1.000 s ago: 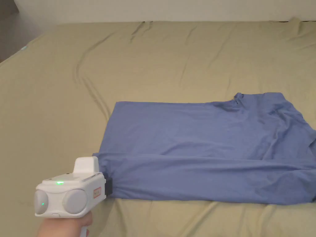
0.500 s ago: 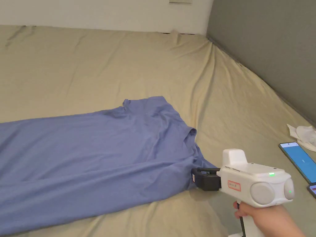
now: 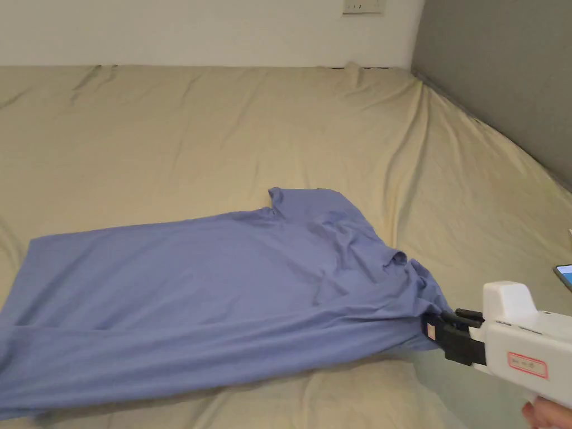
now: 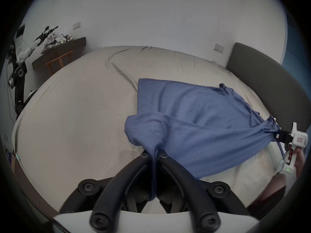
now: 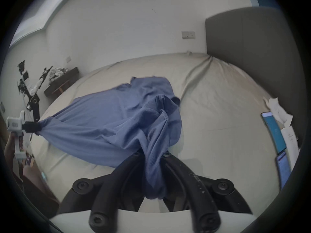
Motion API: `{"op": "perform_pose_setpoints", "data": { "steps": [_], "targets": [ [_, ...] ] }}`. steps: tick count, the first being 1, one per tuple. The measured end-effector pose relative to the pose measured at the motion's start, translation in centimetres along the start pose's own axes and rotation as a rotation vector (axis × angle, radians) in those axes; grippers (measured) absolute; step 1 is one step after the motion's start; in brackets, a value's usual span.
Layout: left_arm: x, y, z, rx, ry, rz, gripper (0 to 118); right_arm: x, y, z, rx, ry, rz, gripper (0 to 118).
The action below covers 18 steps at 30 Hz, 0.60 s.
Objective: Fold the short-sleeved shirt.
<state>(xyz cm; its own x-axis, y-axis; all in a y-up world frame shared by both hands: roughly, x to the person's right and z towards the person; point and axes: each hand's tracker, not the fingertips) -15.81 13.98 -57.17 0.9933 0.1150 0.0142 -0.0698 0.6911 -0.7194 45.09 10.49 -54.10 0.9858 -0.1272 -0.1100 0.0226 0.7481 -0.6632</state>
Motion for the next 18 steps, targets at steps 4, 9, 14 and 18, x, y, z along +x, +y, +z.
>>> {"op": "perform_pose_setpoints", "data": {
  "steps": [4,9,14,18],
  "targets": [
    [-1.2,-2.7,3.3,-0.073,-0.044,-0.010,3,-1.3,-2.7,5.7,-0.124,-0.011,0.069,16],
    [-2.0,-7.6,3.6,-0.223,-0.048,-0.027,3,-2.5,-6.5,6.9,-0.285,-0.008,0.115,16],
    [-1.9,-9.4,0.7,-0.301,-0.025,0.019,16,-2.4,-7.5,4.2,-0.357,-0.062,0.038,25],
    [-0.7,-8.9,2.9,-0.187,0.081,-0.053,110,-1.3,-6.5,6.0,-0.258,-0.148,0.016,98]
  ]
}}
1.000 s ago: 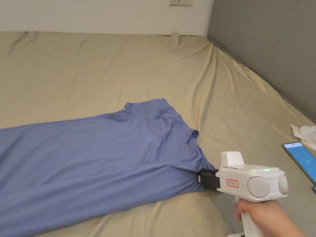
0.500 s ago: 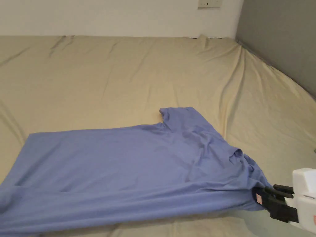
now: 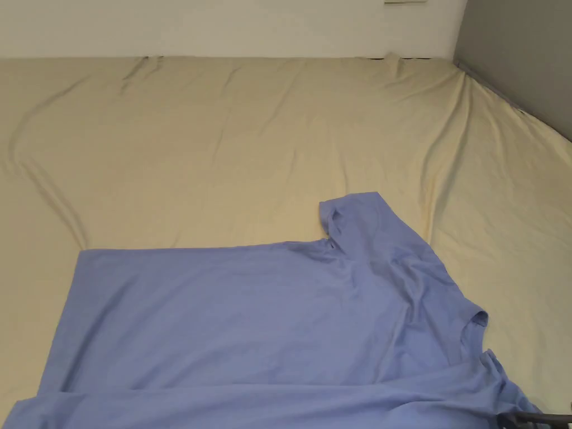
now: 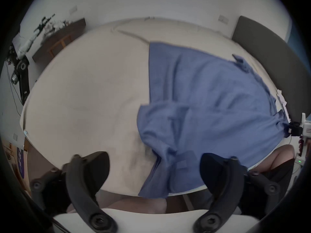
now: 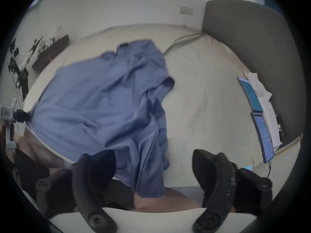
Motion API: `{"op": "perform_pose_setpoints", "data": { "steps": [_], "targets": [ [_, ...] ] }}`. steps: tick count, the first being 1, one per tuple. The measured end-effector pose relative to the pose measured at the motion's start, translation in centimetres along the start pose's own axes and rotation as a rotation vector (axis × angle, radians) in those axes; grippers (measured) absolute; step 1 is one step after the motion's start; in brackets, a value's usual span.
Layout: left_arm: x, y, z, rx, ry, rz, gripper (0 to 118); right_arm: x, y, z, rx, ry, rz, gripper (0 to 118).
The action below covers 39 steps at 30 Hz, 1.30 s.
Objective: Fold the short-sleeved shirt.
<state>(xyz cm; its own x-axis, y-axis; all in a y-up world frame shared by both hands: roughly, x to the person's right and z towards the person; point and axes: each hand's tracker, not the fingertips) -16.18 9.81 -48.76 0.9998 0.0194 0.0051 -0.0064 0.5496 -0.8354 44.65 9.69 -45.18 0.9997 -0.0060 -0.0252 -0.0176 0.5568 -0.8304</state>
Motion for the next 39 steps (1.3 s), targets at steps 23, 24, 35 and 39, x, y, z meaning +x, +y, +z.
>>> {"op": "perform_pose_setpoints", "data": {
  "steps": [23,24,35,39],
  "targets": [
    [-0.9,25.9,-17.3,0.159,0.020,0.094,114,-10.4,11.6,0.2,0.430,0.167,0.106,0],
    [-1.2,26.1,-19.0,0.130,0.055,0.114,105,-10.4,11.8,0.0,0.418,0.169,0.113,0],
    [2.1,22.8,-19.4,0.086,0.010,-0.066,1,-7.4,12.6,-3.6,0.319,0.149,0.125,0],
    [1.7,21.9,-15.1,0.172,-0.045,-0.027,1,-5.6,16.2,-6.2,0.308,0.121,0.160,1]
  ]
}}
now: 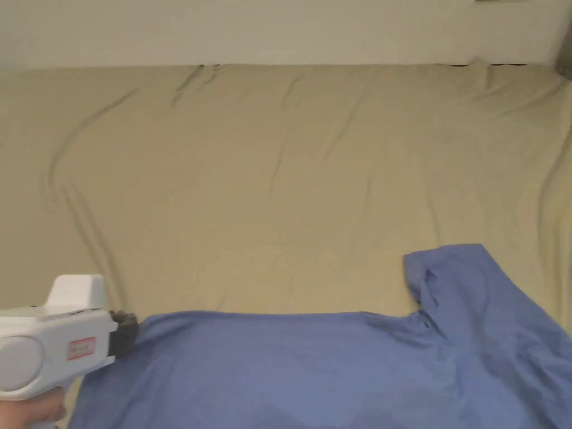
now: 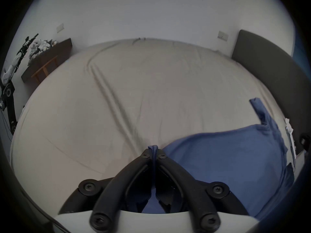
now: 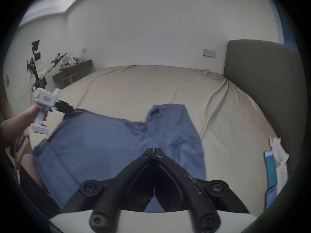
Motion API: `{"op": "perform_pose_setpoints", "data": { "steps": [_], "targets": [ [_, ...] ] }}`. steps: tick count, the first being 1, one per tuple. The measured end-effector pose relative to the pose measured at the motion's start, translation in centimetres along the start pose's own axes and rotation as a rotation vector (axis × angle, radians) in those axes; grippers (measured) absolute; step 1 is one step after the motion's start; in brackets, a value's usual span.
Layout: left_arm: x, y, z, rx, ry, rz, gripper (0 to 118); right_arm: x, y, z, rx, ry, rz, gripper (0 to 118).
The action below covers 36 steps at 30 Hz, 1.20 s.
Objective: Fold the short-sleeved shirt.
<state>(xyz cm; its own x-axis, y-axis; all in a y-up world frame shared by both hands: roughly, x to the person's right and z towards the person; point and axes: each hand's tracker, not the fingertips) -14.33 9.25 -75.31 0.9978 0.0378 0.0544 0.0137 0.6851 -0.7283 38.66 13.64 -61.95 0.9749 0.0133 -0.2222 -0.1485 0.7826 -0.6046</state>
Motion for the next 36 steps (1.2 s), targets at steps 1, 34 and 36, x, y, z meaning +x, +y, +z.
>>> {"op": "perform_pose_setpoints", "data": {
  "steps": [1,34,36],
  "targets": [
    [0.2,0.1,1.4,0.036,0.003,0.013,1,1.0,0.9,-1.3,-0.023,-0.042,0.036,3],
    [-4.0,-6.9,20.6,0.088,-0.083,-0.015,1,3.3,-0.3,12.2,-0.008,-0.058,-0.035,1],
    [-4.2,-9.6,21.6,0.055,-0.095,-0.032,1,2.2,-3.3,14.7,-0.035,-0.046,-0.018,1]
  ]
}}
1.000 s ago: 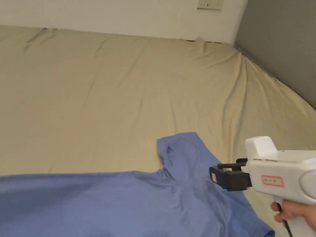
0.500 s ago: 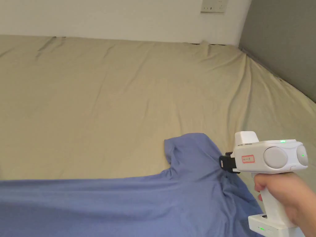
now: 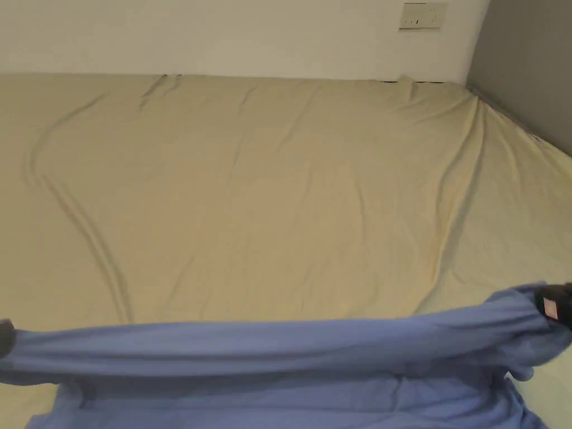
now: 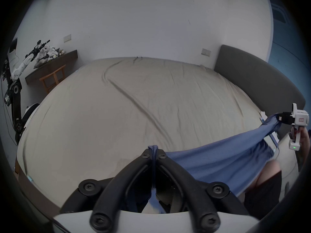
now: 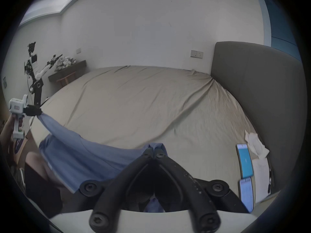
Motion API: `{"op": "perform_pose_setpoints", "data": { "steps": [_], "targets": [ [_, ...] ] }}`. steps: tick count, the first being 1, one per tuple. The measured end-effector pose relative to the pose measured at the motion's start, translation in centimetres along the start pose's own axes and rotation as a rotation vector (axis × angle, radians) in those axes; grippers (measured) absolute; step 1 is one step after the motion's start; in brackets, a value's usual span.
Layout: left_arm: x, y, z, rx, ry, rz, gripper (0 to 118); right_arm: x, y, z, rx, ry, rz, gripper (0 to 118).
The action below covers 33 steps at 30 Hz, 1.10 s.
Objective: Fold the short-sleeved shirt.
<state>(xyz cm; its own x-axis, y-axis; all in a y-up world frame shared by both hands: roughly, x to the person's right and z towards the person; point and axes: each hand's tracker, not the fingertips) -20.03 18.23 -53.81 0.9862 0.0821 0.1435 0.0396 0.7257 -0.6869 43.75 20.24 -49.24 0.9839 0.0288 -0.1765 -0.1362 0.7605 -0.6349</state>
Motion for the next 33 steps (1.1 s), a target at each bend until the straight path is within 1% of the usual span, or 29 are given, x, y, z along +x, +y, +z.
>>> {"op": "perform_pose_setpoints", "data": {
  "steps": [3,4,6,8,9,10,11,12,14,15,17,19,20,21,22,23,24,25,26,28,29,30,31,32,33],
  "targets": [
    [-0.3,-3.5,0.2,-0.065,0.015,-0.014,1,-1.3,-4.1,1.1,-0.072,-0.043,0.077,1],
    [-0.5,-4.6,0.0,-0.092,0.006,0.009,1,-1.4,-5.4,1.0,-0.092,-0.035,0.068,1],
    [-0.5,-6.2,-0.4,-0.150,-0.018,0.045,1,-1.3,-7.5,0.4,-0.118,-0.034,0.005,1],
    [0.0,-7.7,-1.4,-0.207,-0.018,0.008,1,-1.5,-9.5,-0.5,-0.171,-0.028,-0.003,1],
    [0.2,-8.5,-2.1,-0.245,-0.014,-0.010,1,-1.7,-10.5,-1.1,-0.203,-0.041,-0.019,1],
    [0.4,-9.1,-2.6,-0.281,-0.004,-0.027,1,-1.7,-11.1,-1.7,-0.232,-0.040,-0.005,1],
    [0.5,-9.7,-2.9,-0.306,-0.002,-0.045,1,-2.0,-12.0,-2.3,-0.269,-0.048,0.041,1],
    [0.5,-10.2,-3.1,-0.316,-0.002,-0.052,1,-2.1,-12.6,-2.8,-0.302,-0.084,0.040,1],
    [0.3,-10.8,-3.6,-0.318,0.005,-0.028,1,-1.8,-13.4,-3.7,-0.305,-0.073,0.036,1],
    [-0.1,-10.8,-3.8,-0.324,0.001,-0.005,1,-1.5,-13.3,-3.7,-0.346,-0.064,0.006,1],
    [-0.6,-10.8,-4.2,-0.318,0.007,0.023,1,-1.7,-12.8,-3.2,-0.292,-0.086,0.039,1],
    [-0.6,-10.5,-4.1,-0.322,0.003,0.048,1,-1.7,-12.5,-3.3,-0.311,-0.087,0.051,1],
    [-0.5,-10.4,-3.8,-0.318,0.006,0.045,4,-1.7,-12.5,-3.3,-0.313,-0.082,0.049,3],
    [-0.1,-10.3,-3.1,-0.292,0.024,0.025,17,-1.8,-12.4,-3.1,-0.313,-0.079,0.051,12],
    [0.1,-10.1,-2.3,-0.253,0.057,0.008,64,-1.9,-12.1,-2.7,-0.311,-0.080,0.049,38],
    [0.3,-9.9,-1.1,-0.196,0.078,-0.007,96,-2.0,-11.7,-1.7,-0.276,-0.113,0.043,58],
    [0.5,-9.6,0.6,-0.152,0.039,0.000,116,-2.3,-11.3,-0.7,-0.244,-0.120,0.019,67],
    [0.9,-9.2,2.4,-0.103,-0.032,0.021,118,-2.7,-10.8,0.5,-0.196,-0.109,0.001,67],
    [1.1,-8.9,4.7,-0.037,-0.095,0.057,117,-3.2,-10.3,1.9,-0.102,-0.105,-0.007,67],
    [1.9,-8.8,8.5,0.086,-0.142,0.140,116,-5.4,-9.3,4.5,0.059,-0.139,-0.033,66],
    [2.3,-9.0,9.9,0.128,-0.153,0.170,113,-6.5,-9.0,5.4,0.112,-0.131,-0.060,56],
    [2.7,-9.3,11.4,0.169,-0.179,0.201,97,-8.2,-8.6,6.3,0.171,-0.112,-0.057,34],
    [3.0,-9.7,12.4,0.185,-0.234,0.212,55,-9.6,-8.4,6.9,0.222,-0.087,-0.030,2],
    [3.3,-10.1,13.0,0.196,-0.268,0.226,15,-10.8,-8.2,7.1,0.255,-0.083,-0.025,2],
    [3.7,-10.6,13.0,0.210,-0.276,0.258,1,-12.3,-8.1,7.3,0.284,-0.098,-0.046,2]
  ]
}}
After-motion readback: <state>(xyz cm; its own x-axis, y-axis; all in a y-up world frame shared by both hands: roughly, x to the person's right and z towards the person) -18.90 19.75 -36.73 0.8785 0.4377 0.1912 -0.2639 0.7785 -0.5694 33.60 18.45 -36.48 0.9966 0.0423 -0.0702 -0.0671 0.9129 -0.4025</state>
